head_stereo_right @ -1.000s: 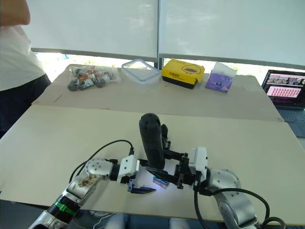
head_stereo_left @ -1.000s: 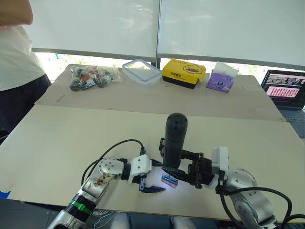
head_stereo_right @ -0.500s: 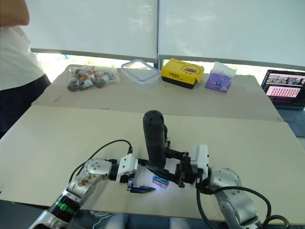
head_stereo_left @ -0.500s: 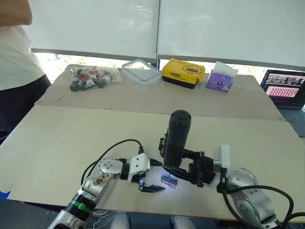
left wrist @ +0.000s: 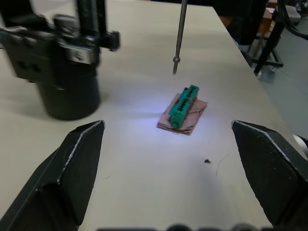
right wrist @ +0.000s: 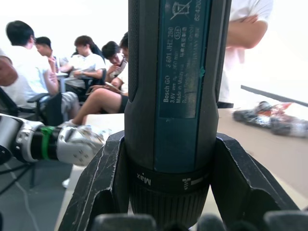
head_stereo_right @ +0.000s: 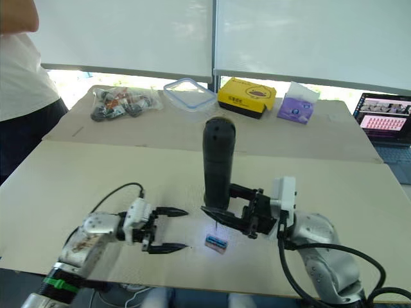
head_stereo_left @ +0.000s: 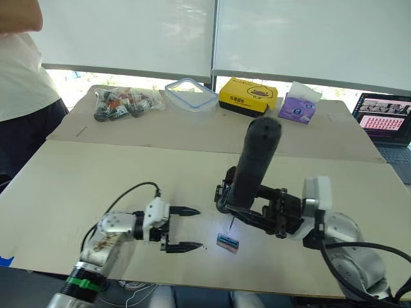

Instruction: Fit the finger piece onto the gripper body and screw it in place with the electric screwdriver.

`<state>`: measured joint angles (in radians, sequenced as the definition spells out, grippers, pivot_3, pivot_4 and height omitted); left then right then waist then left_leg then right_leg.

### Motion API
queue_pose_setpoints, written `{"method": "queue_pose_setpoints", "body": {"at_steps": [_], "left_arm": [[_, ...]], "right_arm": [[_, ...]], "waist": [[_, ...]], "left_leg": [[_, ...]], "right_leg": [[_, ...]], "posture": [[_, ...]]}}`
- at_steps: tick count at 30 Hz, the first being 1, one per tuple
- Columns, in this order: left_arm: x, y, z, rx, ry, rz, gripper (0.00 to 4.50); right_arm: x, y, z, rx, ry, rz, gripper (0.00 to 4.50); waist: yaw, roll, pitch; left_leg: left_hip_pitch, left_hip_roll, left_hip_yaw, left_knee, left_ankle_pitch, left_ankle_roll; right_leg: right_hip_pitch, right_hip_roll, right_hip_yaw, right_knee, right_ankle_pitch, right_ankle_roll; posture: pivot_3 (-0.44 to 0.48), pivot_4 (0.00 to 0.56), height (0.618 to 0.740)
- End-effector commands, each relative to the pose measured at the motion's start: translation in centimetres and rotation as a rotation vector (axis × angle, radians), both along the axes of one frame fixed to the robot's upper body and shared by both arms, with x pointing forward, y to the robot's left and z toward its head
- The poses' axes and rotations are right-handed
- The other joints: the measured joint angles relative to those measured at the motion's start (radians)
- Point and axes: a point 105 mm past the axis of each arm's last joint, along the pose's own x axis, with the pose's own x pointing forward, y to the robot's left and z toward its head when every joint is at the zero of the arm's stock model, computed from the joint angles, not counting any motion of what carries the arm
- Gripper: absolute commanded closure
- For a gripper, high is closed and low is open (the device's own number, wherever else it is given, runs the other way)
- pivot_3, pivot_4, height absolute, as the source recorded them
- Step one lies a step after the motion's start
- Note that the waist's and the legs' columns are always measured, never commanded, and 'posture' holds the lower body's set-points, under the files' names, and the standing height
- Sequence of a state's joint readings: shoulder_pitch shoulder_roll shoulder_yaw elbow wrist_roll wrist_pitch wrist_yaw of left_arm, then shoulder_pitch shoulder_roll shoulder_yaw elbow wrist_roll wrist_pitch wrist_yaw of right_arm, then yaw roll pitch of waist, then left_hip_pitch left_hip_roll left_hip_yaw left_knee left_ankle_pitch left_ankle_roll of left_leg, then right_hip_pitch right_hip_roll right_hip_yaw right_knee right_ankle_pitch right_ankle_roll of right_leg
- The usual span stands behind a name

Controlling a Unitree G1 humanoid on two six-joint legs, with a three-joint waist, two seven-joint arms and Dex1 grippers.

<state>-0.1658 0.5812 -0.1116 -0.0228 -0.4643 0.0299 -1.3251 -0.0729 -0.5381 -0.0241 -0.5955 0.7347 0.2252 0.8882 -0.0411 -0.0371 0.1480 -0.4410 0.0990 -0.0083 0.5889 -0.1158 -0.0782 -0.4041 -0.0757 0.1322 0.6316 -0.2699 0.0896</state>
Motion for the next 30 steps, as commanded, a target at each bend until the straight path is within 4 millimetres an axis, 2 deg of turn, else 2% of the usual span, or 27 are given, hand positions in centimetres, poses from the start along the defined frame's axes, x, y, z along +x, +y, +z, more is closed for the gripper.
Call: {"method": "queue_pose_setpoints", "body": {"at_steps": [1,6,14,22,30], "left_arm": [[-0.4,1.0,2.2,-0.056,-0.047,0.008,0.05],[-0.6,2.2,3.6,-0.075,-0.07,0.069,0.05],[-0.6,3.0,4.0,-0.092,-0.059,0.156,0.05],[1.7,0.1,1.4,0.002,-0.072,0.197,0.05],[4.9,-4.5,-0.7,0.051,-0.071,0.217,0.05]], "right_arm": [[-1.0,-0.5,2.6,0.032,-0.088,0.004,2.58],[-1.3,-1.2,3.5,0.024,-0.097,-0.026,2.58],[-1.2,-2.6,4.4,0.012,-0.109,-0.096,2.58],[-1.0,-2.9,5.0,0.025,-0.109,-0.106,2.58],[-1.0,-2.9,4.9,0.008,-0.103,-0.096,2.58]], "waist": [[0.0,0.0,0.0],[0.0,-0.001,0.001],[-0.001,-0.002,0.001],[0.002,-0.004,0.003],[0.004,-0.005,0.003]], "left_leg": [[0.0,0.0,0.0,0.0,0.0,0.0],[0.0,0.0,0.0,0.0,0.0,0.0],[0.0,0.0,0.0,0.0,0.0,0.0],[0.0,0.0,0.0,0.001,0.0,0.0],[-0.001,0.0,0.0,0.001,0.0,0.0]], "right_leg": [[0.0,0.0,0.0,0.0,0.0,0.0],[0.0,0.0,0.0,0.0,0.0,0.0],[0.0,0.0,0.0,-0.001,0.0,0.0],[0.0,-0.001,0.0,-0.002,0.0,0.0],[0.0,0.0,0.0,-0.002,0.0,0.0]], "posture": [[0.0,0.15,0.74],[0.0,0.15,0.74],[0.0,0.15,0.74],[0.0,0.15,0.74],[0.0,0.15,0.74]]}}
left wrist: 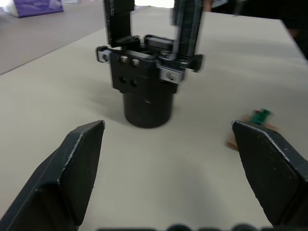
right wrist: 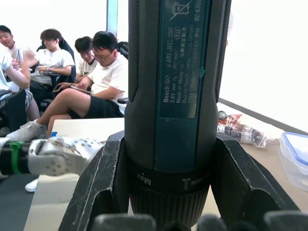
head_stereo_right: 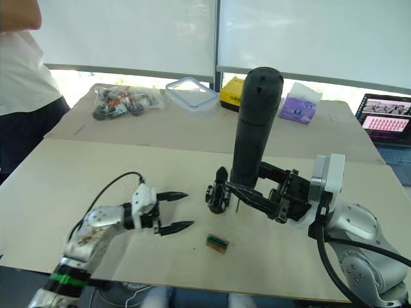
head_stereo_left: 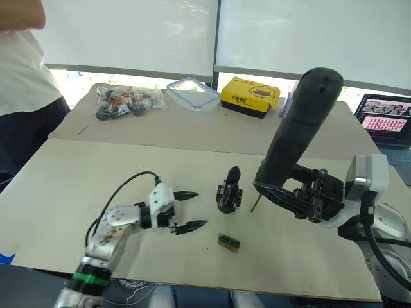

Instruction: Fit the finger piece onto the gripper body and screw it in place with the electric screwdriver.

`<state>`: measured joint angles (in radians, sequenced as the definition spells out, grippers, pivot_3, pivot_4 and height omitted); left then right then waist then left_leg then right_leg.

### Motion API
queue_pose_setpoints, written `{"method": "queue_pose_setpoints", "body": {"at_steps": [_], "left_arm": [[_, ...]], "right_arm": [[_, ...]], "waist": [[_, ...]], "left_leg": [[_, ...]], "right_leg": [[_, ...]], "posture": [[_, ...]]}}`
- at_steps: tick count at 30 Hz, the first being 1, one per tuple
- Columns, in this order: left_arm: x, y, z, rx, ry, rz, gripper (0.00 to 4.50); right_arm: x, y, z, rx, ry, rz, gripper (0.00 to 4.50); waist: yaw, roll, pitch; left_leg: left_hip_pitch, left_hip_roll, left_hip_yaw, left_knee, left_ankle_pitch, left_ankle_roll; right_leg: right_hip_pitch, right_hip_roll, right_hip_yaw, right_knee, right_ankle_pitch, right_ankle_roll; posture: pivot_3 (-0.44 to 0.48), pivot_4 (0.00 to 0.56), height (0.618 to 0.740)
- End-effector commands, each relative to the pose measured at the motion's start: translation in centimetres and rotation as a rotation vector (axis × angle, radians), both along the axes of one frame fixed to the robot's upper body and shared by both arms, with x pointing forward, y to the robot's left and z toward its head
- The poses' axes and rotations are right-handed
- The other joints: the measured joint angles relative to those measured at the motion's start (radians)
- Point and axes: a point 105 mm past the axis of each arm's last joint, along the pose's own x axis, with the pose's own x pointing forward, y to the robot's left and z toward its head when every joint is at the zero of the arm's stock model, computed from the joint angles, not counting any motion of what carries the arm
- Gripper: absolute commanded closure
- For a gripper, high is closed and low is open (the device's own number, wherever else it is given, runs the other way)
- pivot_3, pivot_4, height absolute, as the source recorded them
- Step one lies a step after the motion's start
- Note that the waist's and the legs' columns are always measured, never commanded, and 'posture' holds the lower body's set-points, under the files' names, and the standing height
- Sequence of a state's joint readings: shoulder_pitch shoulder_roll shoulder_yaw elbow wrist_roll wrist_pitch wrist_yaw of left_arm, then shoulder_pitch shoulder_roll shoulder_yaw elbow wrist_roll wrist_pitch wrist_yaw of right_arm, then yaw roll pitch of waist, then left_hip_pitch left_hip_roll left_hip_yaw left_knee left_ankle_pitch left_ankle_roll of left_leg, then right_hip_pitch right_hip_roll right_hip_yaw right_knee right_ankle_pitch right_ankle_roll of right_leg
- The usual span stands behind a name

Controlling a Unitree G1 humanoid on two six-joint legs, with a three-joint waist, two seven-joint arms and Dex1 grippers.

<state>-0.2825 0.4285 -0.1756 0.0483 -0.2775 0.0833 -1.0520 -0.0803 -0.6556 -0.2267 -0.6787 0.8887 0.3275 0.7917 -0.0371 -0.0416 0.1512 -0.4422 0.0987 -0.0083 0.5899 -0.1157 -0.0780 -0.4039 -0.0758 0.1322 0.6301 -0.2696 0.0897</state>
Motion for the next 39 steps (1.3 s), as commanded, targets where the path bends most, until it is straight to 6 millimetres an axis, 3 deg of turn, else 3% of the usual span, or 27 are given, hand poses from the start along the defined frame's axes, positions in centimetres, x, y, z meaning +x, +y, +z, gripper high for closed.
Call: {"method": "queue_pose_setpoints", "body": {"at_steps": [1,13,18,31,34,37,39], "left_arm": [[0.7,-1.4,-0.1,0.028,-0.035,-0.008,0.05],[2.7,-4.3,-0.3,0.015,0.014,0.027,0.05],[2.6,-5.4,-0.1,0.014,0.024,0.0,0.05],[2.4,-5.9,-1.2,0.056,0.061,0.003,0.05],[2.3,-6.0,-1.5,0.065,0.077,-0.005,0.8],[2.3,-5.8,-1.7,0.064,0.081,-0.003,2.09],[2.3,-5.6,-1.8,0.06,0.084,-0.012,2.22]], "right_arm": [[-0.9,0.0,1.4,0.008,-0.065,0.023,2.58],[-0.8,-0.4,1.3,-0.004,-0.067,-0.007,2.58],[-0.7,-0.3,1.2,-0.005,-0.064,-0.013,2.58],[-0.6,-0.2,1.3,-0.01,-0.068,-0.024,2.58],[-0.6,-0.2,1.3,-0.013,-0.067,-0.025,2.58],[-0.6,-0.2,1.3,-0.016,-0.066,-0.027,2.58],[-0.5,-0.3,1.3,-0.019,-0.063,-0.028,2.58]], "waist": [[-0.002,0.0,0.0],[0.001,0.0,0.0],[-0.001,0.0,0.0],[0.0,0.0,0.0],[0.0,0.0,0.0],[0.0,0.0,0.0],[0.0,0.0,0.0]], "left_leg": [[0.0,0.0,0.0,0.0,0.0,0.0],[-0.001,0.0,0.0,0.0,0.0,0.0],[-0.001,0.0,0.0,0.0,0.0,0.0],[-0.001,0.0,-0.001,0.0,0.0,0.0],[-0.001,0.0,-0.001,0.0,0.0,0.0],[-0.001,0.0,-0.001,0.0,0.0,0.0],[-0.001,0.0,-0.001,0.0,0.0,0.0]], "right_leg": [[0.0,0.0,0.0,0.0,0.0,0.0],[0.0,0.0,0.0,0.0,0.0,0.001],[0.0,0.001,0.0,0.0,0.0,0.001],[0.0,0.001,0.0,0.0,0.0,0.001],[0.0,0.001,0.0,0.0,0.0,0.001],[0.0,0.001,0.0,0.0,0.0,0.001],[0.0,0.001,0.0,0.0,0.0,0.001]], "posture": [[0.0,0.15,0.74],[0.0,0.15,0.74],[0.0,0.15,0.74],[0.0,0.15,0.74],[0.0,0.15,0.74],[0.0,0.15,0.74],[0.0,0.15,0.74]]}}
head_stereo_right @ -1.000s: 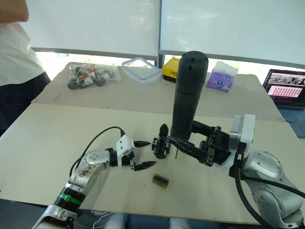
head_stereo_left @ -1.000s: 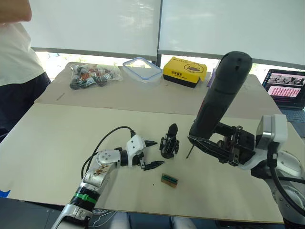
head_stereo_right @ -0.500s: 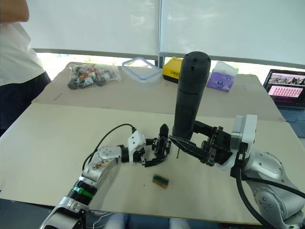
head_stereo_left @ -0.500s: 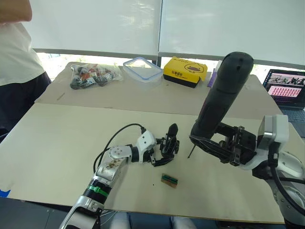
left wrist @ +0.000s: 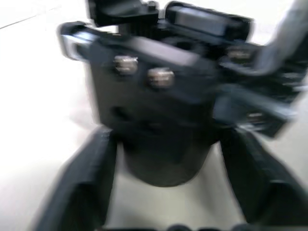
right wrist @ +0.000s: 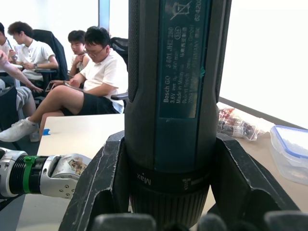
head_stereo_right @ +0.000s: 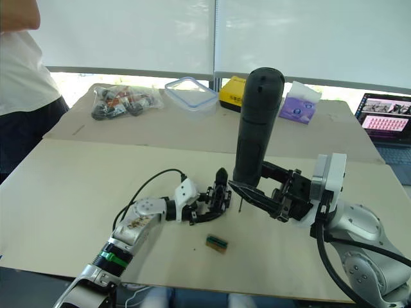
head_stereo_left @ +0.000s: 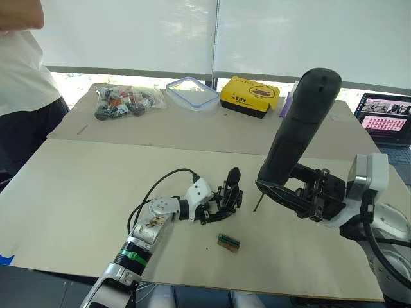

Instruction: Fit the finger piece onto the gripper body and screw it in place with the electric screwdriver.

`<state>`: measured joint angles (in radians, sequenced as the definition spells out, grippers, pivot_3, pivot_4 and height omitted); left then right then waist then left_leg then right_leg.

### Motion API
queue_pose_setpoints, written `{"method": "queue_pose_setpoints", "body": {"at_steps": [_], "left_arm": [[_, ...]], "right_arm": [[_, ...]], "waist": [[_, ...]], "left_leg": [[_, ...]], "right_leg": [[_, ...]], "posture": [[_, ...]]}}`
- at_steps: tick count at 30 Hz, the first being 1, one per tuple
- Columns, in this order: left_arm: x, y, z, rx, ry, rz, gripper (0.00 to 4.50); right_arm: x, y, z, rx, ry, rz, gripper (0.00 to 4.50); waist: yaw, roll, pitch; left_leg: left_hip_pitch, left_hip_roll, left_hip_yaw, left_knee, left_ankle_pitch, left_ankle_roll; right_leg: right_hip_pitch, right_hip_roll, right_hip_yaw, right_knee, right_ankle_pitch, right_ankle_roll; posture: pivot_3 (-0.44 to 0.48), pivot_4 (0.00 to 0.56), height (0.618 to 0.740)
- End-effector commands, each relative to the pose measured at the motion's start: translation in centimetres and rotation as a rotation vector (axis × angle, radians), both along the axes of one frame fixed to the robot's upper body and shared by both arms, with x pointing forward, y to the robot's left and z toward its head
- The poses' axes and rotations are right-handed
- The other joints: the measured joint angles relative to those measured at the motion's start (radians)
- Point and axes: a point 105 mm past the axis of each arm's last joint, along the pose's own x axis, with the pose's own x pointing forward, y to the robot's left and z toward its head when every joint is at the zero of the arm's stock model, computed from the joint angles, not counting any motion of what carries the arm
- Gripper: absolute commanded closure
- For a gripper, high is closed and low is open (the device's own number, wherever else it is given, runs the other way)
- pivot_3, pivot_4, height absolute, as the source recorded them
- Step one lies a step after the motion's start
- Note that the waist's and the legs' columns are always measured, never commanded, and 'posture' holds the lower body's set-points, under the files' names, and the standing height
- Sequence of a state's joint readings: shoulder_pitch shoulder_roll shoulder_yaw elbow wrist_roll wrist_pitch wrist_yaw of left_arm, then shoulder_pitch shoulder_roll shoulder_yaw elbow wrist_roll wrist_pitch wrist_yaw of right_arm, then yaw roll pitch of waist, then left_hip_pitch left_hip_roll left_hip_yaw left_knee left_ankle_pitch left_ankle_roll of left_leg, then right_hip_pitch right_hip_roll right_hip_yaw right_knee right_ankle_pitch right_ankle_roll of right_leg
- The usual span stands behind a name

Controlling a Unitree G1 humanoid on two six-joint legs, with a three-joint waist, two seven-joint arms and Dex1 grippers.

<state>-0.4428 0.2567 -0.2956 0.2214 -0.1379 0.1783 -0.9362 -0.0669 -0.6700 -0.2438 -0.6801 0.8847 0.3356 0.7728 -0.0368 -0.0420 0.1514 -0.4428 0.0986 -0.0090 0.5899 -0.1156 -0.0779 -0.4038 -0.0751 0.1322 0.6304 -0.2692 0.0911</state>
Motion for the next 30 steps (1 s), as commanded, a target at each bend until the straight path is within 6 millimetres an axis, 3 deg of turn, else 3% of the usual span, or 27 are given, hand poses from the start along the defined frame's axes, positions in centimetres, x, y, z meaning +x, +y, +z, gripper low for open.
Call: {"method": "queue_pose_setpoints", "body": {"at_steps": [1,7,12,20,24,25,30], "left_arm": [[-0.1,0.1,0.1,-0.01,0.002,-0.034,2.22],[-0.1,0.9,1.0,-0.027,-0.025,-0.164,2.22],[0.2,2.1,0.6,0.051,-0.054,-0.295,2.22],[0.7,2.0,-0.1,0.036,-0.056,-0.307,2.22],[0.7,1.9,0.3,-0.012,-0.06,-0.254,0.28],[0.9,1.9,0.5,-0.019,-0.072,-0.225,0.03],[-0.1,2.0,0.9,-0.045,-0.116,-0.142,0.03]], "right_arm": [[-0.8,0.1,1.3,-0.01,-0.072,0.009,2.58],[-0.9,-0.2,1.0,-0.025,-0.053,0.012,2.58],[-1.1,-0.4,0.7,-0.035,-0.037,0.021,2.58],[-1.3,-0.3,0.3,-0.035,-0.023,0.025,2.58],[-1.3,-0.3,0.2,-0.034,-0.017,0.025,2.58],[-1.3,-0.4,0.1,-0.034,-0.017,0.025,2.58],[-1.4,-0.4,0.0,-0.033,-0.012,0.027,2.58]], "waist": [[0.0,0.0,0.0],[-0.001,0.0,0.0],[-0.003,0.0,0.0],[-0.001,0.0,0.0],[0.0,0.0,0.0],[0.0,0.0,0.0],[-0.001,0.0,0.0]], "left_leg": [[0.0,0.0,0.0,0.0,0.0,0.0],[0.0,0.0,0.0,0.0,0.0,0.0],[0.0,0.0,0.0,0.0,0.0,0.0],[0.0,0.0,0.0,0.0,0.0,0.0],[0.0,0.0,0.0,0.0,0.0,0.0],[0.0,0.0,0.0,0.0,0.0,0.0],[0.0,0.0,-0.001,0.0,0.0,0.0]], "right_leg": [[0.0,0.0,0.0,0.0,0.0,0.0],[0.0,0.0,0.0,0.0,0.0,0.0],[0.0,0.0,0.0,0.0,0.0,0.0],[0.0,0.0,0.0,0.0,0.0,0.0],[0.0,0.0,0.0,0.0,0.0,0.0],[0.0,0.0,0.0,0.0,0.0,0.0],[0.0,0.0,0.0,0.001,0.0,0.001]], "posture": [[0.0,0.15,0.74],[0.0,0.15,0.74],[0.0,0.15,0.74],[0.0,0.15,0.74],[0.0,0.15,0.74],[0.0,0.15,0.74],[0.0,0.15,0.74]]}}
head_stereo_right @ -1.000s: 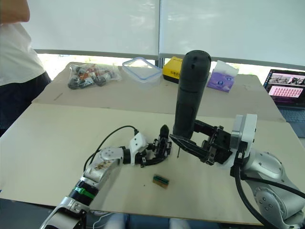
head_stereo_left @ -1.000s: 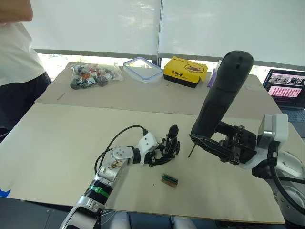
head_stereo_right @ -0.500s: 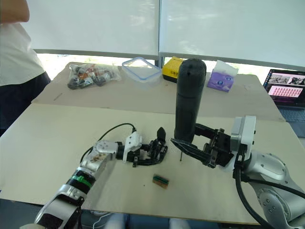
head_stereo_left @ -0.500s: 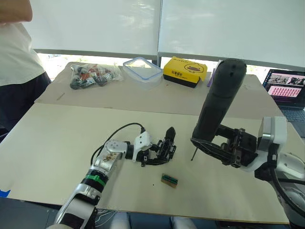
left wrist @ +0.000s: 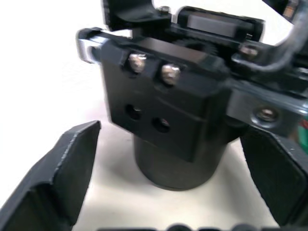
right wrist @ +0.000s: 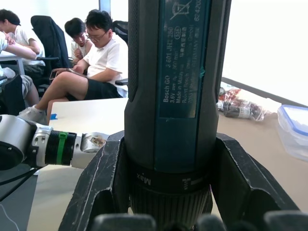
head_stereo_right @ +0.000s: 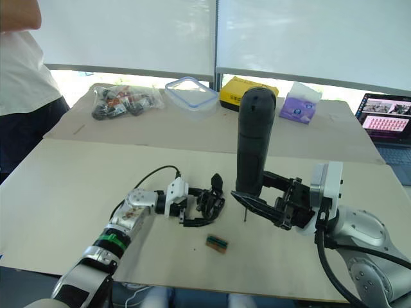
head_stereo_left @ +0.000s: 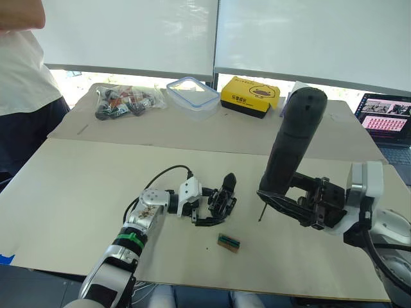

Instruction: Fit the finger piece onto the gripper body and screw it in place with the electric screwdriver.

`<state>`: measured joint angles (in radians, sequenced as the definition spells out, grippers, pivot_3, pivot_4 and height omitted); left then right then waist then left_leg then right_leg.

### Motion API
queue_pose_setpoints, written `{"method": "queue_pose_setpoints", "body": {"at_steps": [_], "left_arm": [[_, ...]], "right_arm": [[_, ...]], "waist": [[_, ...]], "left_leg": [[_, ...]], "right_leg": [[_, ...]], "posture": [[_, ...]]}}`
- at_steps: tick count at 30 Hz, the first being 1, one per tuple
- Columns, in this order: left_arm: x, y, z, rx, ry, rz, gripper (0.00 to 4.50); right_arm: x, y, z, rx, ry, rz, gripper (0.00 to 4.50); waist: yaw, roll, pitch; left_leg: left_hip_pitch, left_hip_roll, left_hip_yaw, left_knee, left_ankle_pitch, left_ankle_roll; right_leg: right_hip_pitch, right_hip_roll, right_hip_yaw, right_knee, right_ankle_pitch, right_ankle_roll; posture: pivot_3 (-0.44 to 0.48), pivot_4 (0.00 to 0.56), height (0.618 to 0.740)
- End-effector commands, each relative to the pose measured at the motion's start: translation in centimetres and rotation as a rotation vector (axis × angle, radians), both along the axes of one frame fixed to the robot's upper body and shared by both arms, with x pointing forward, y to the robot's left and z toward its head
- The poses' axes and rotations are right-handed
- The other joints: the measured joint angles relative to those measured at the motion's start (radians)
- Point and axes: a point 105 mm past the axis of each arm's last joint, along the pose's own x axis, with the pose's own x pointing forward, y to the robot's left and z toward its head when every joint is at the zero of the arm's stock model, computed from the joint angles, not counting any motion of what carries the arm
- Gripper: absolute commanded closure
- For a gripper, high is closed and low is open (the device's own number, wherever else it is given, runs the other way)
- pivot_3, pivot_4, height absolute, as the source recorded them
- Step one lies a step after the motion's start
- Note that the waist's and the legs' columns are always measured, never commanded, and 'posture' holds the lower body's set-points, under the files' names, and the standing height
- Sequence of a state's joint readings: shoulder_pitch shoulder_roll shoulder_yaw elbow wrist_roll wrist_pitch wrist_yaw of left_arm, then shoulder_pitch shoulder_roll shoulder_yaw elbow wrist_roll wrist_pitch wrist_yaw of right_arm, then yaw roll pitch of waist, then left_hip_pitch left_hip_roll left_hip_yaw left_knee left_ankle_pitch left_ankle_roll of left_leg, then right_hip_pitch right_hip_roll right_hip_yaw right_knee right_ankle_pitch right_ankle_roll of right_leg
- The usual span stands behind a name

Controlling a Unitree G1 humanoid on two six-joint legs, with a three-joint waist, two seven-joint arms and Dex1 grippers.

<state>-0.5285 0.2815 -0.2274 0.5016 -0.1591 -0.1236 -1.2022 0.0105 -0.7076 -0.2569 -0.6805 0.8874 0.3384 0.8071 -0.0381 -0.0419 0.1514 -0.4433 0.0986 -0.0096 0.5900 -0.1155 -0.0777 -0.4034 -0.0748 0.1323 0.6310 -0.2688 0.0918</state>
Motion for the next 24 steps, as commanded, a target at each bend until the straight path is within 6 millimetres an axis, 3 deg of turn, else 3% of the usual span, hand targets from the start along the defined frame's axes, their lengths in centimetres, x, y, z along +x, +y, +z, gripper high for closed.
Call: {"method": "queue_pose_setpoints", "body": {"at_steps": [1,6,19,24], "left_arm": [[-0.8,-0.1,1.0,-0.032,-0.046,0.058,0.03],[-2.3,-0.1,0.5,-0.034,-0.015,0.139,0.03],[-2.3,-1.6,-1.3,0.016,0.026,0.243,0.03],[-2.4,-1.8,-1.8,0.032,0.052,0.235,0.03]], "right_arm": [[-1.0,0.1,1.5,0.016,-0.076,0.027,2.58],[-1.0,0.2,1.4,0.018,-0.07,0.033,2.58],[-0.8,0.4,1.8,0.017,-0.074,0.05,2.58],[-0.5,0.4,2.8,0.038,-0.1,0.047,2.58]], "waist": [[-0.001,0.0,0.0],[0.001,0.0,0.0],[0.013,0.0,0.0],[0.023,0.0,0.0]], "left_leg": [[0.0,0.0,0.0,0.0,0.0,0.0],[0.0,0.0,0.0,0.0,0.0,0.0],[0.0,0.0,0.0,0.001,0.0,0.0],[0.001,-0.001,0.0,0.001,0.0,0.0]], "right_leg": [[0.0,0.0,0.0,0.0,0.0,0.0],[0.0,0.0,0.0,0.001,0.0,0.0],[0.001,0.0,0.0,0.0,0.0,0.0],[0.001,0.0,0.0,-0.001,0.0,0.0]], "posture": [[0.0,0.15,0.74],[0.0,0.15,0.74],[0.0,0.15,0.74],[0.0,0.15,0.74]]}}
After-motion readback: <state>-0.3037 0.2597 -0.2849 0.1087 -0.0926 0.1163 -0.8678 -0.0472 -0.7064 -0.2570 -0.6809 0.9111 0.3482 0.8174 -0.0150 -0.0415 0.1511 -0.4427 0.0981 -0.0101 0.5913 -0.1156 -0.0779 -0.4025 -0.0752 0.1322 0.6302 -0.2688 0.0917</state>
